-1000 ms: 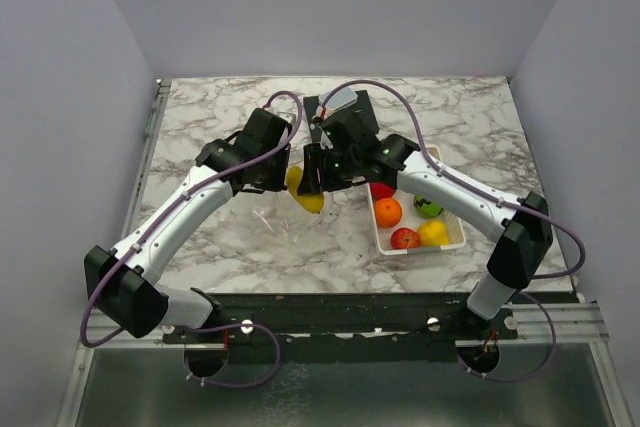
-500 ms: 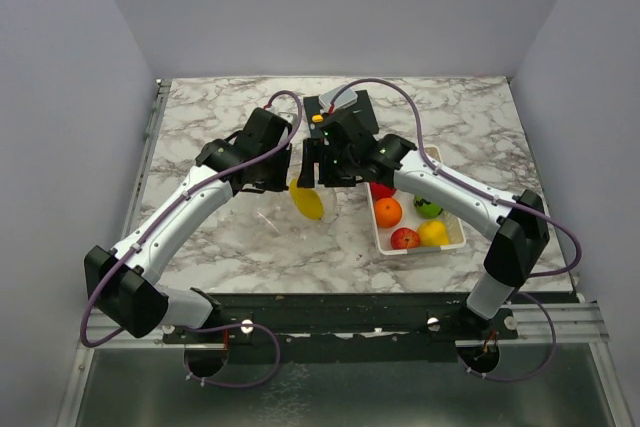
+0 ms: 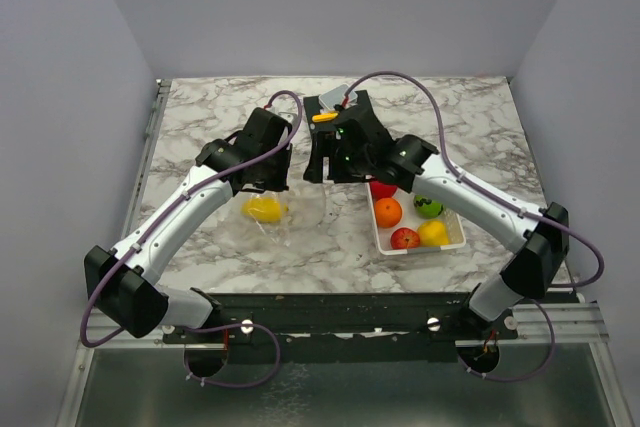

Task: Place the food in the zip-top bag and seal the zipper
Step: Place the fake fruit in the zipper food storage bag, then pick up the fake fruit from the bin.

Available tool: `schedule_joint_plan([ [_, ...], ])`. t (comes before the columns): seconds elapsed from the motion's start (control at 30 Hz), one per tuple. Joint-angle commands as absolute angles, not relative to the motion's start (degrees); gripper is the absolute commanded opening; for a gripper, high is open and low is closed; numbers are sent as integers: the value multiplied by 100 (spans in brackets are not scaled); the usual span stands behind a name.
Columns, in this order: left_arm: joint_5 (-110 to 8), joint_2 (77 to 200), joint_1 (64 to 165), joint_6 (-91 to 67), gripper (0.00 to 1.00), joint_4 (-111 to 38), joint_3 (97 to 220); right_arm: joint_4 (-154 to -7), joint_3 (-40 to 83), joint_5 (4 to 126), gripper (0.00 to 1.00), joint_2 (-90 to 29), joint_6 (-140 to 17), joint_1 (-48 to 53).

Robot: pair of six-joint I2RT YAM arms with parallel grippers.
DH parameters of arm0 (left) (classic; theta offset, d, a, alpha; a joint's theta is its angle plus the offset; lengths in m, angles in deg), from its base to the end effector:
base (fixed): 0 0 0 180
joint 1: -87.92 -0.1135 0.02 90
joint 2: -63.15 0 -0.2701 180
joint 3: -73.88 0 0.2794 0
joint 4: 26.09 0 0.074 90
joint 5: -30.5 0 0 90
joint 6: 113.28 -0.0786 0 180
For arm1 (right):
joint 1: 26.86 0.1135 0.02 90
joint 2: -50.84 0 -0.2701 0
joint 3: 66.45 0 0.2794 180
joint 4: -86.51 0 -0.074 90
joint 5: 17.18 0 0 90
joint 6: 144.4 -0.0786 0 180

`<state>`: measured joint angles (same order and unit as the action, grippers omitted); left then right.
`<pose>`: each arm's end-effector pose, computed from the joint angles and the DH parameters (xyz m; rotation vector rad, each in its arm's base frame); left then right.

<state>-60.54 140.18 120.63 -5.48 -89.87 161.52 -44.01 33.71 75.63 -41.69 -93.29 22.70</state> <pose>0.2746 -0.1747 0.3060 0.3209 2.5115 -0.3389 0.2770 0.3190 0.3187 -0.1981 2.4054 0.7097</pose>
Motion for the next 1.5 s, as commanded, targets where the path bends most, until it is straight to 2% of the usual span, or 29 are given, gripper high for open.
schedule_joint_plan([
  [0.0, -5951, 13988, 12088, -503, 0, -8854, 16303, -4133, 3063, 8100, 77, -3641, -9111, 2315],
  [0.57, -5957, 13960, 12088, -533, 0, -8799, 16207, -3015, 2232, 9446, 76, -2335, -8539, 1946],
  [0.97, -5957, 13975, 12088, -561, 0, -8804, 16188, -3487, 1043, 8859, 77, -2146, -8394, 1068],
  [1.47, -5956, 13944, 12086, -570, 0, -8828, 16161, -4274, 578, 8154, 78, -2946, -8367, 580],
])
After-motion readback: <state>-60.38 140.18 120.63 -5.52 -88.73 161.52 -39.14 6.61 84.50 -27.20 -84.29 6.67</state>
